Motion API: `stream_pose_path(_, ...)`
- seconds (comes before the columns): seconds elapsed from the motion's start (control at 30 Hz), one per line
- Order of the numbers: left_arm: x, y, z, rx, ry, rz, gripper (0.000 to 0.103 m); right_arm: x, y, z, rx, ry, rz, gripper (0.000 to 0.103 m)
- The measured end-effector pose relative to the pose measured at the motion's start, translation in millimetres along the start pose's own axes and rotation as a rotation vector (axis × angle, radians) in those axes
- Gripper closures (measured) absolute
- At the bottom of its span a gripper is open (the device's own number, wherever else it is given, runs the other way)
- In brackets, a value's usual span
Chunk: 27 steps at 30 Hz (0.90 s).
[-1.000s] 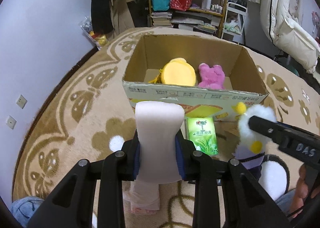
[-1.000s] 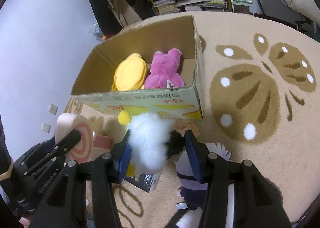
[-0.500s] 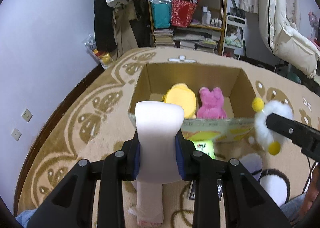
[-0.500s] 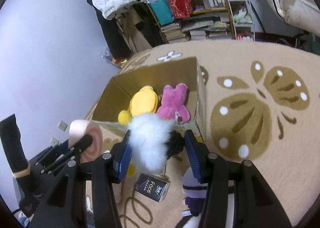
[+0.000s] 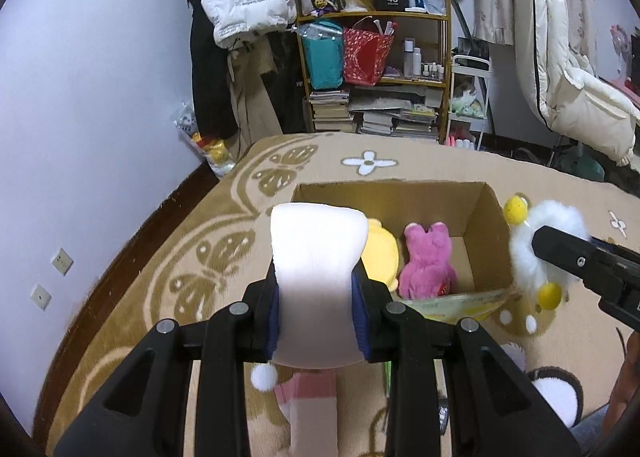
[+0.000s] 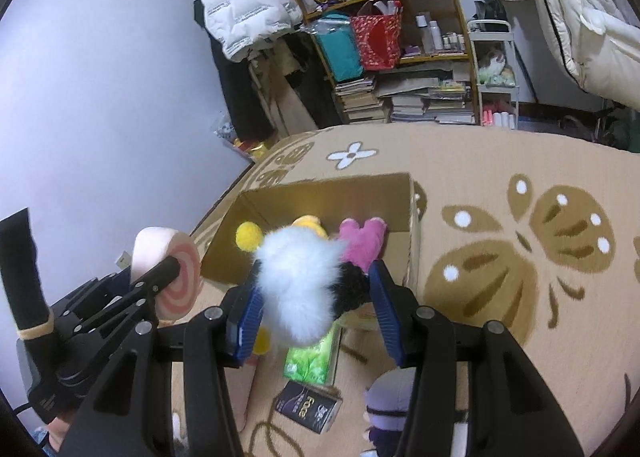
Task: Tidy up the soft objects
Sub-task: 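Carry pink roll toward box with left tool while right tool lowers white plush in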
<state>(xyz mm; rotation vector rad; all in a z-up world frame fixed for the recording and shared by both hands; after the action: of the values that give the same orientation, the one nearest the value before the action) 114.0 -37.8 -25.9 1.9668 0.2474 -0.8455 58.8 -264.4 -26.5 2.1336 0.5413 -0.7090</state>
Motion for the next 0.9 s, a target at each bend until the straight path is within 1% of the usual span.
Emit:
stream_pose_path(0.1,6.1,8.9,3.4,0.032,-0.005,0.004,0.075,1.5,7.0,0.0,0.003,-0.001,0.015,0.05)
stream_pose_path(0.2,7.4,16.7,1.7,0.048,0.012,0.015,0.075,3.1,12.9,-0.4,-0.007,-0.005,0.03,0.05)
stream_pose_path(0.4,9.4,30.4,-4.9,0.049,0.029,0.036,0.074,5.0,23.6,-5.9,-0.028,-0.001,0.063,0.05)
stream_pose_path(0.5,13.0,33.3,-8.1,0.012,-0.009,0.044,0.074,3.7,28.9,-10.3,-0.044,0.003,0.084,0.05)
stream_pose_path(0.57,14.7,34.1,-9.6,-0.013,-0.016,0.048,0.074,3.6,31.1,-11.0,-0.045,-0.001,0.094,0.05)
stream_pose_path(0.63,19.3,35.8,-6.2,0.002,-0.021,0.041,0.074,4.5,34.0,-10.8,-0.043,-0.006,0.102,0.05)
stream_pose_path(0.73,26.4,37.5,-0.3,0.029,-0.003,0.03,0.074,7.1,38.3,-10.0,-0.035,-0.006,0.112,0.05)
stream_pose_path(0.9,33.8,42.0,5.3,0.048,0.002,0.02,0.074,10.5,42.5,-9.6,-0.036,-0.008,0.118,0.05)
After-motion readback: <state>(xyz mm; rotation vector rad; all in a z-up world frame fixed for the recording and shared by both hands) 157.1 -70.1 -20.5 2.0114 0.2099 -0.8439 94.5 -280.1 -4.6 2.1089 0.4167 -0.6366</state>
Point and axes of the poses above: each gripper's, at about its wrist camera, not at the fingertips, and x roughly the way its jaws point, z to its right, y to its top, the point moved 4 cm from there along x, roughly the way its jaws point, and after that the axes turned 15 degrees about x, right-handed, at the moved point
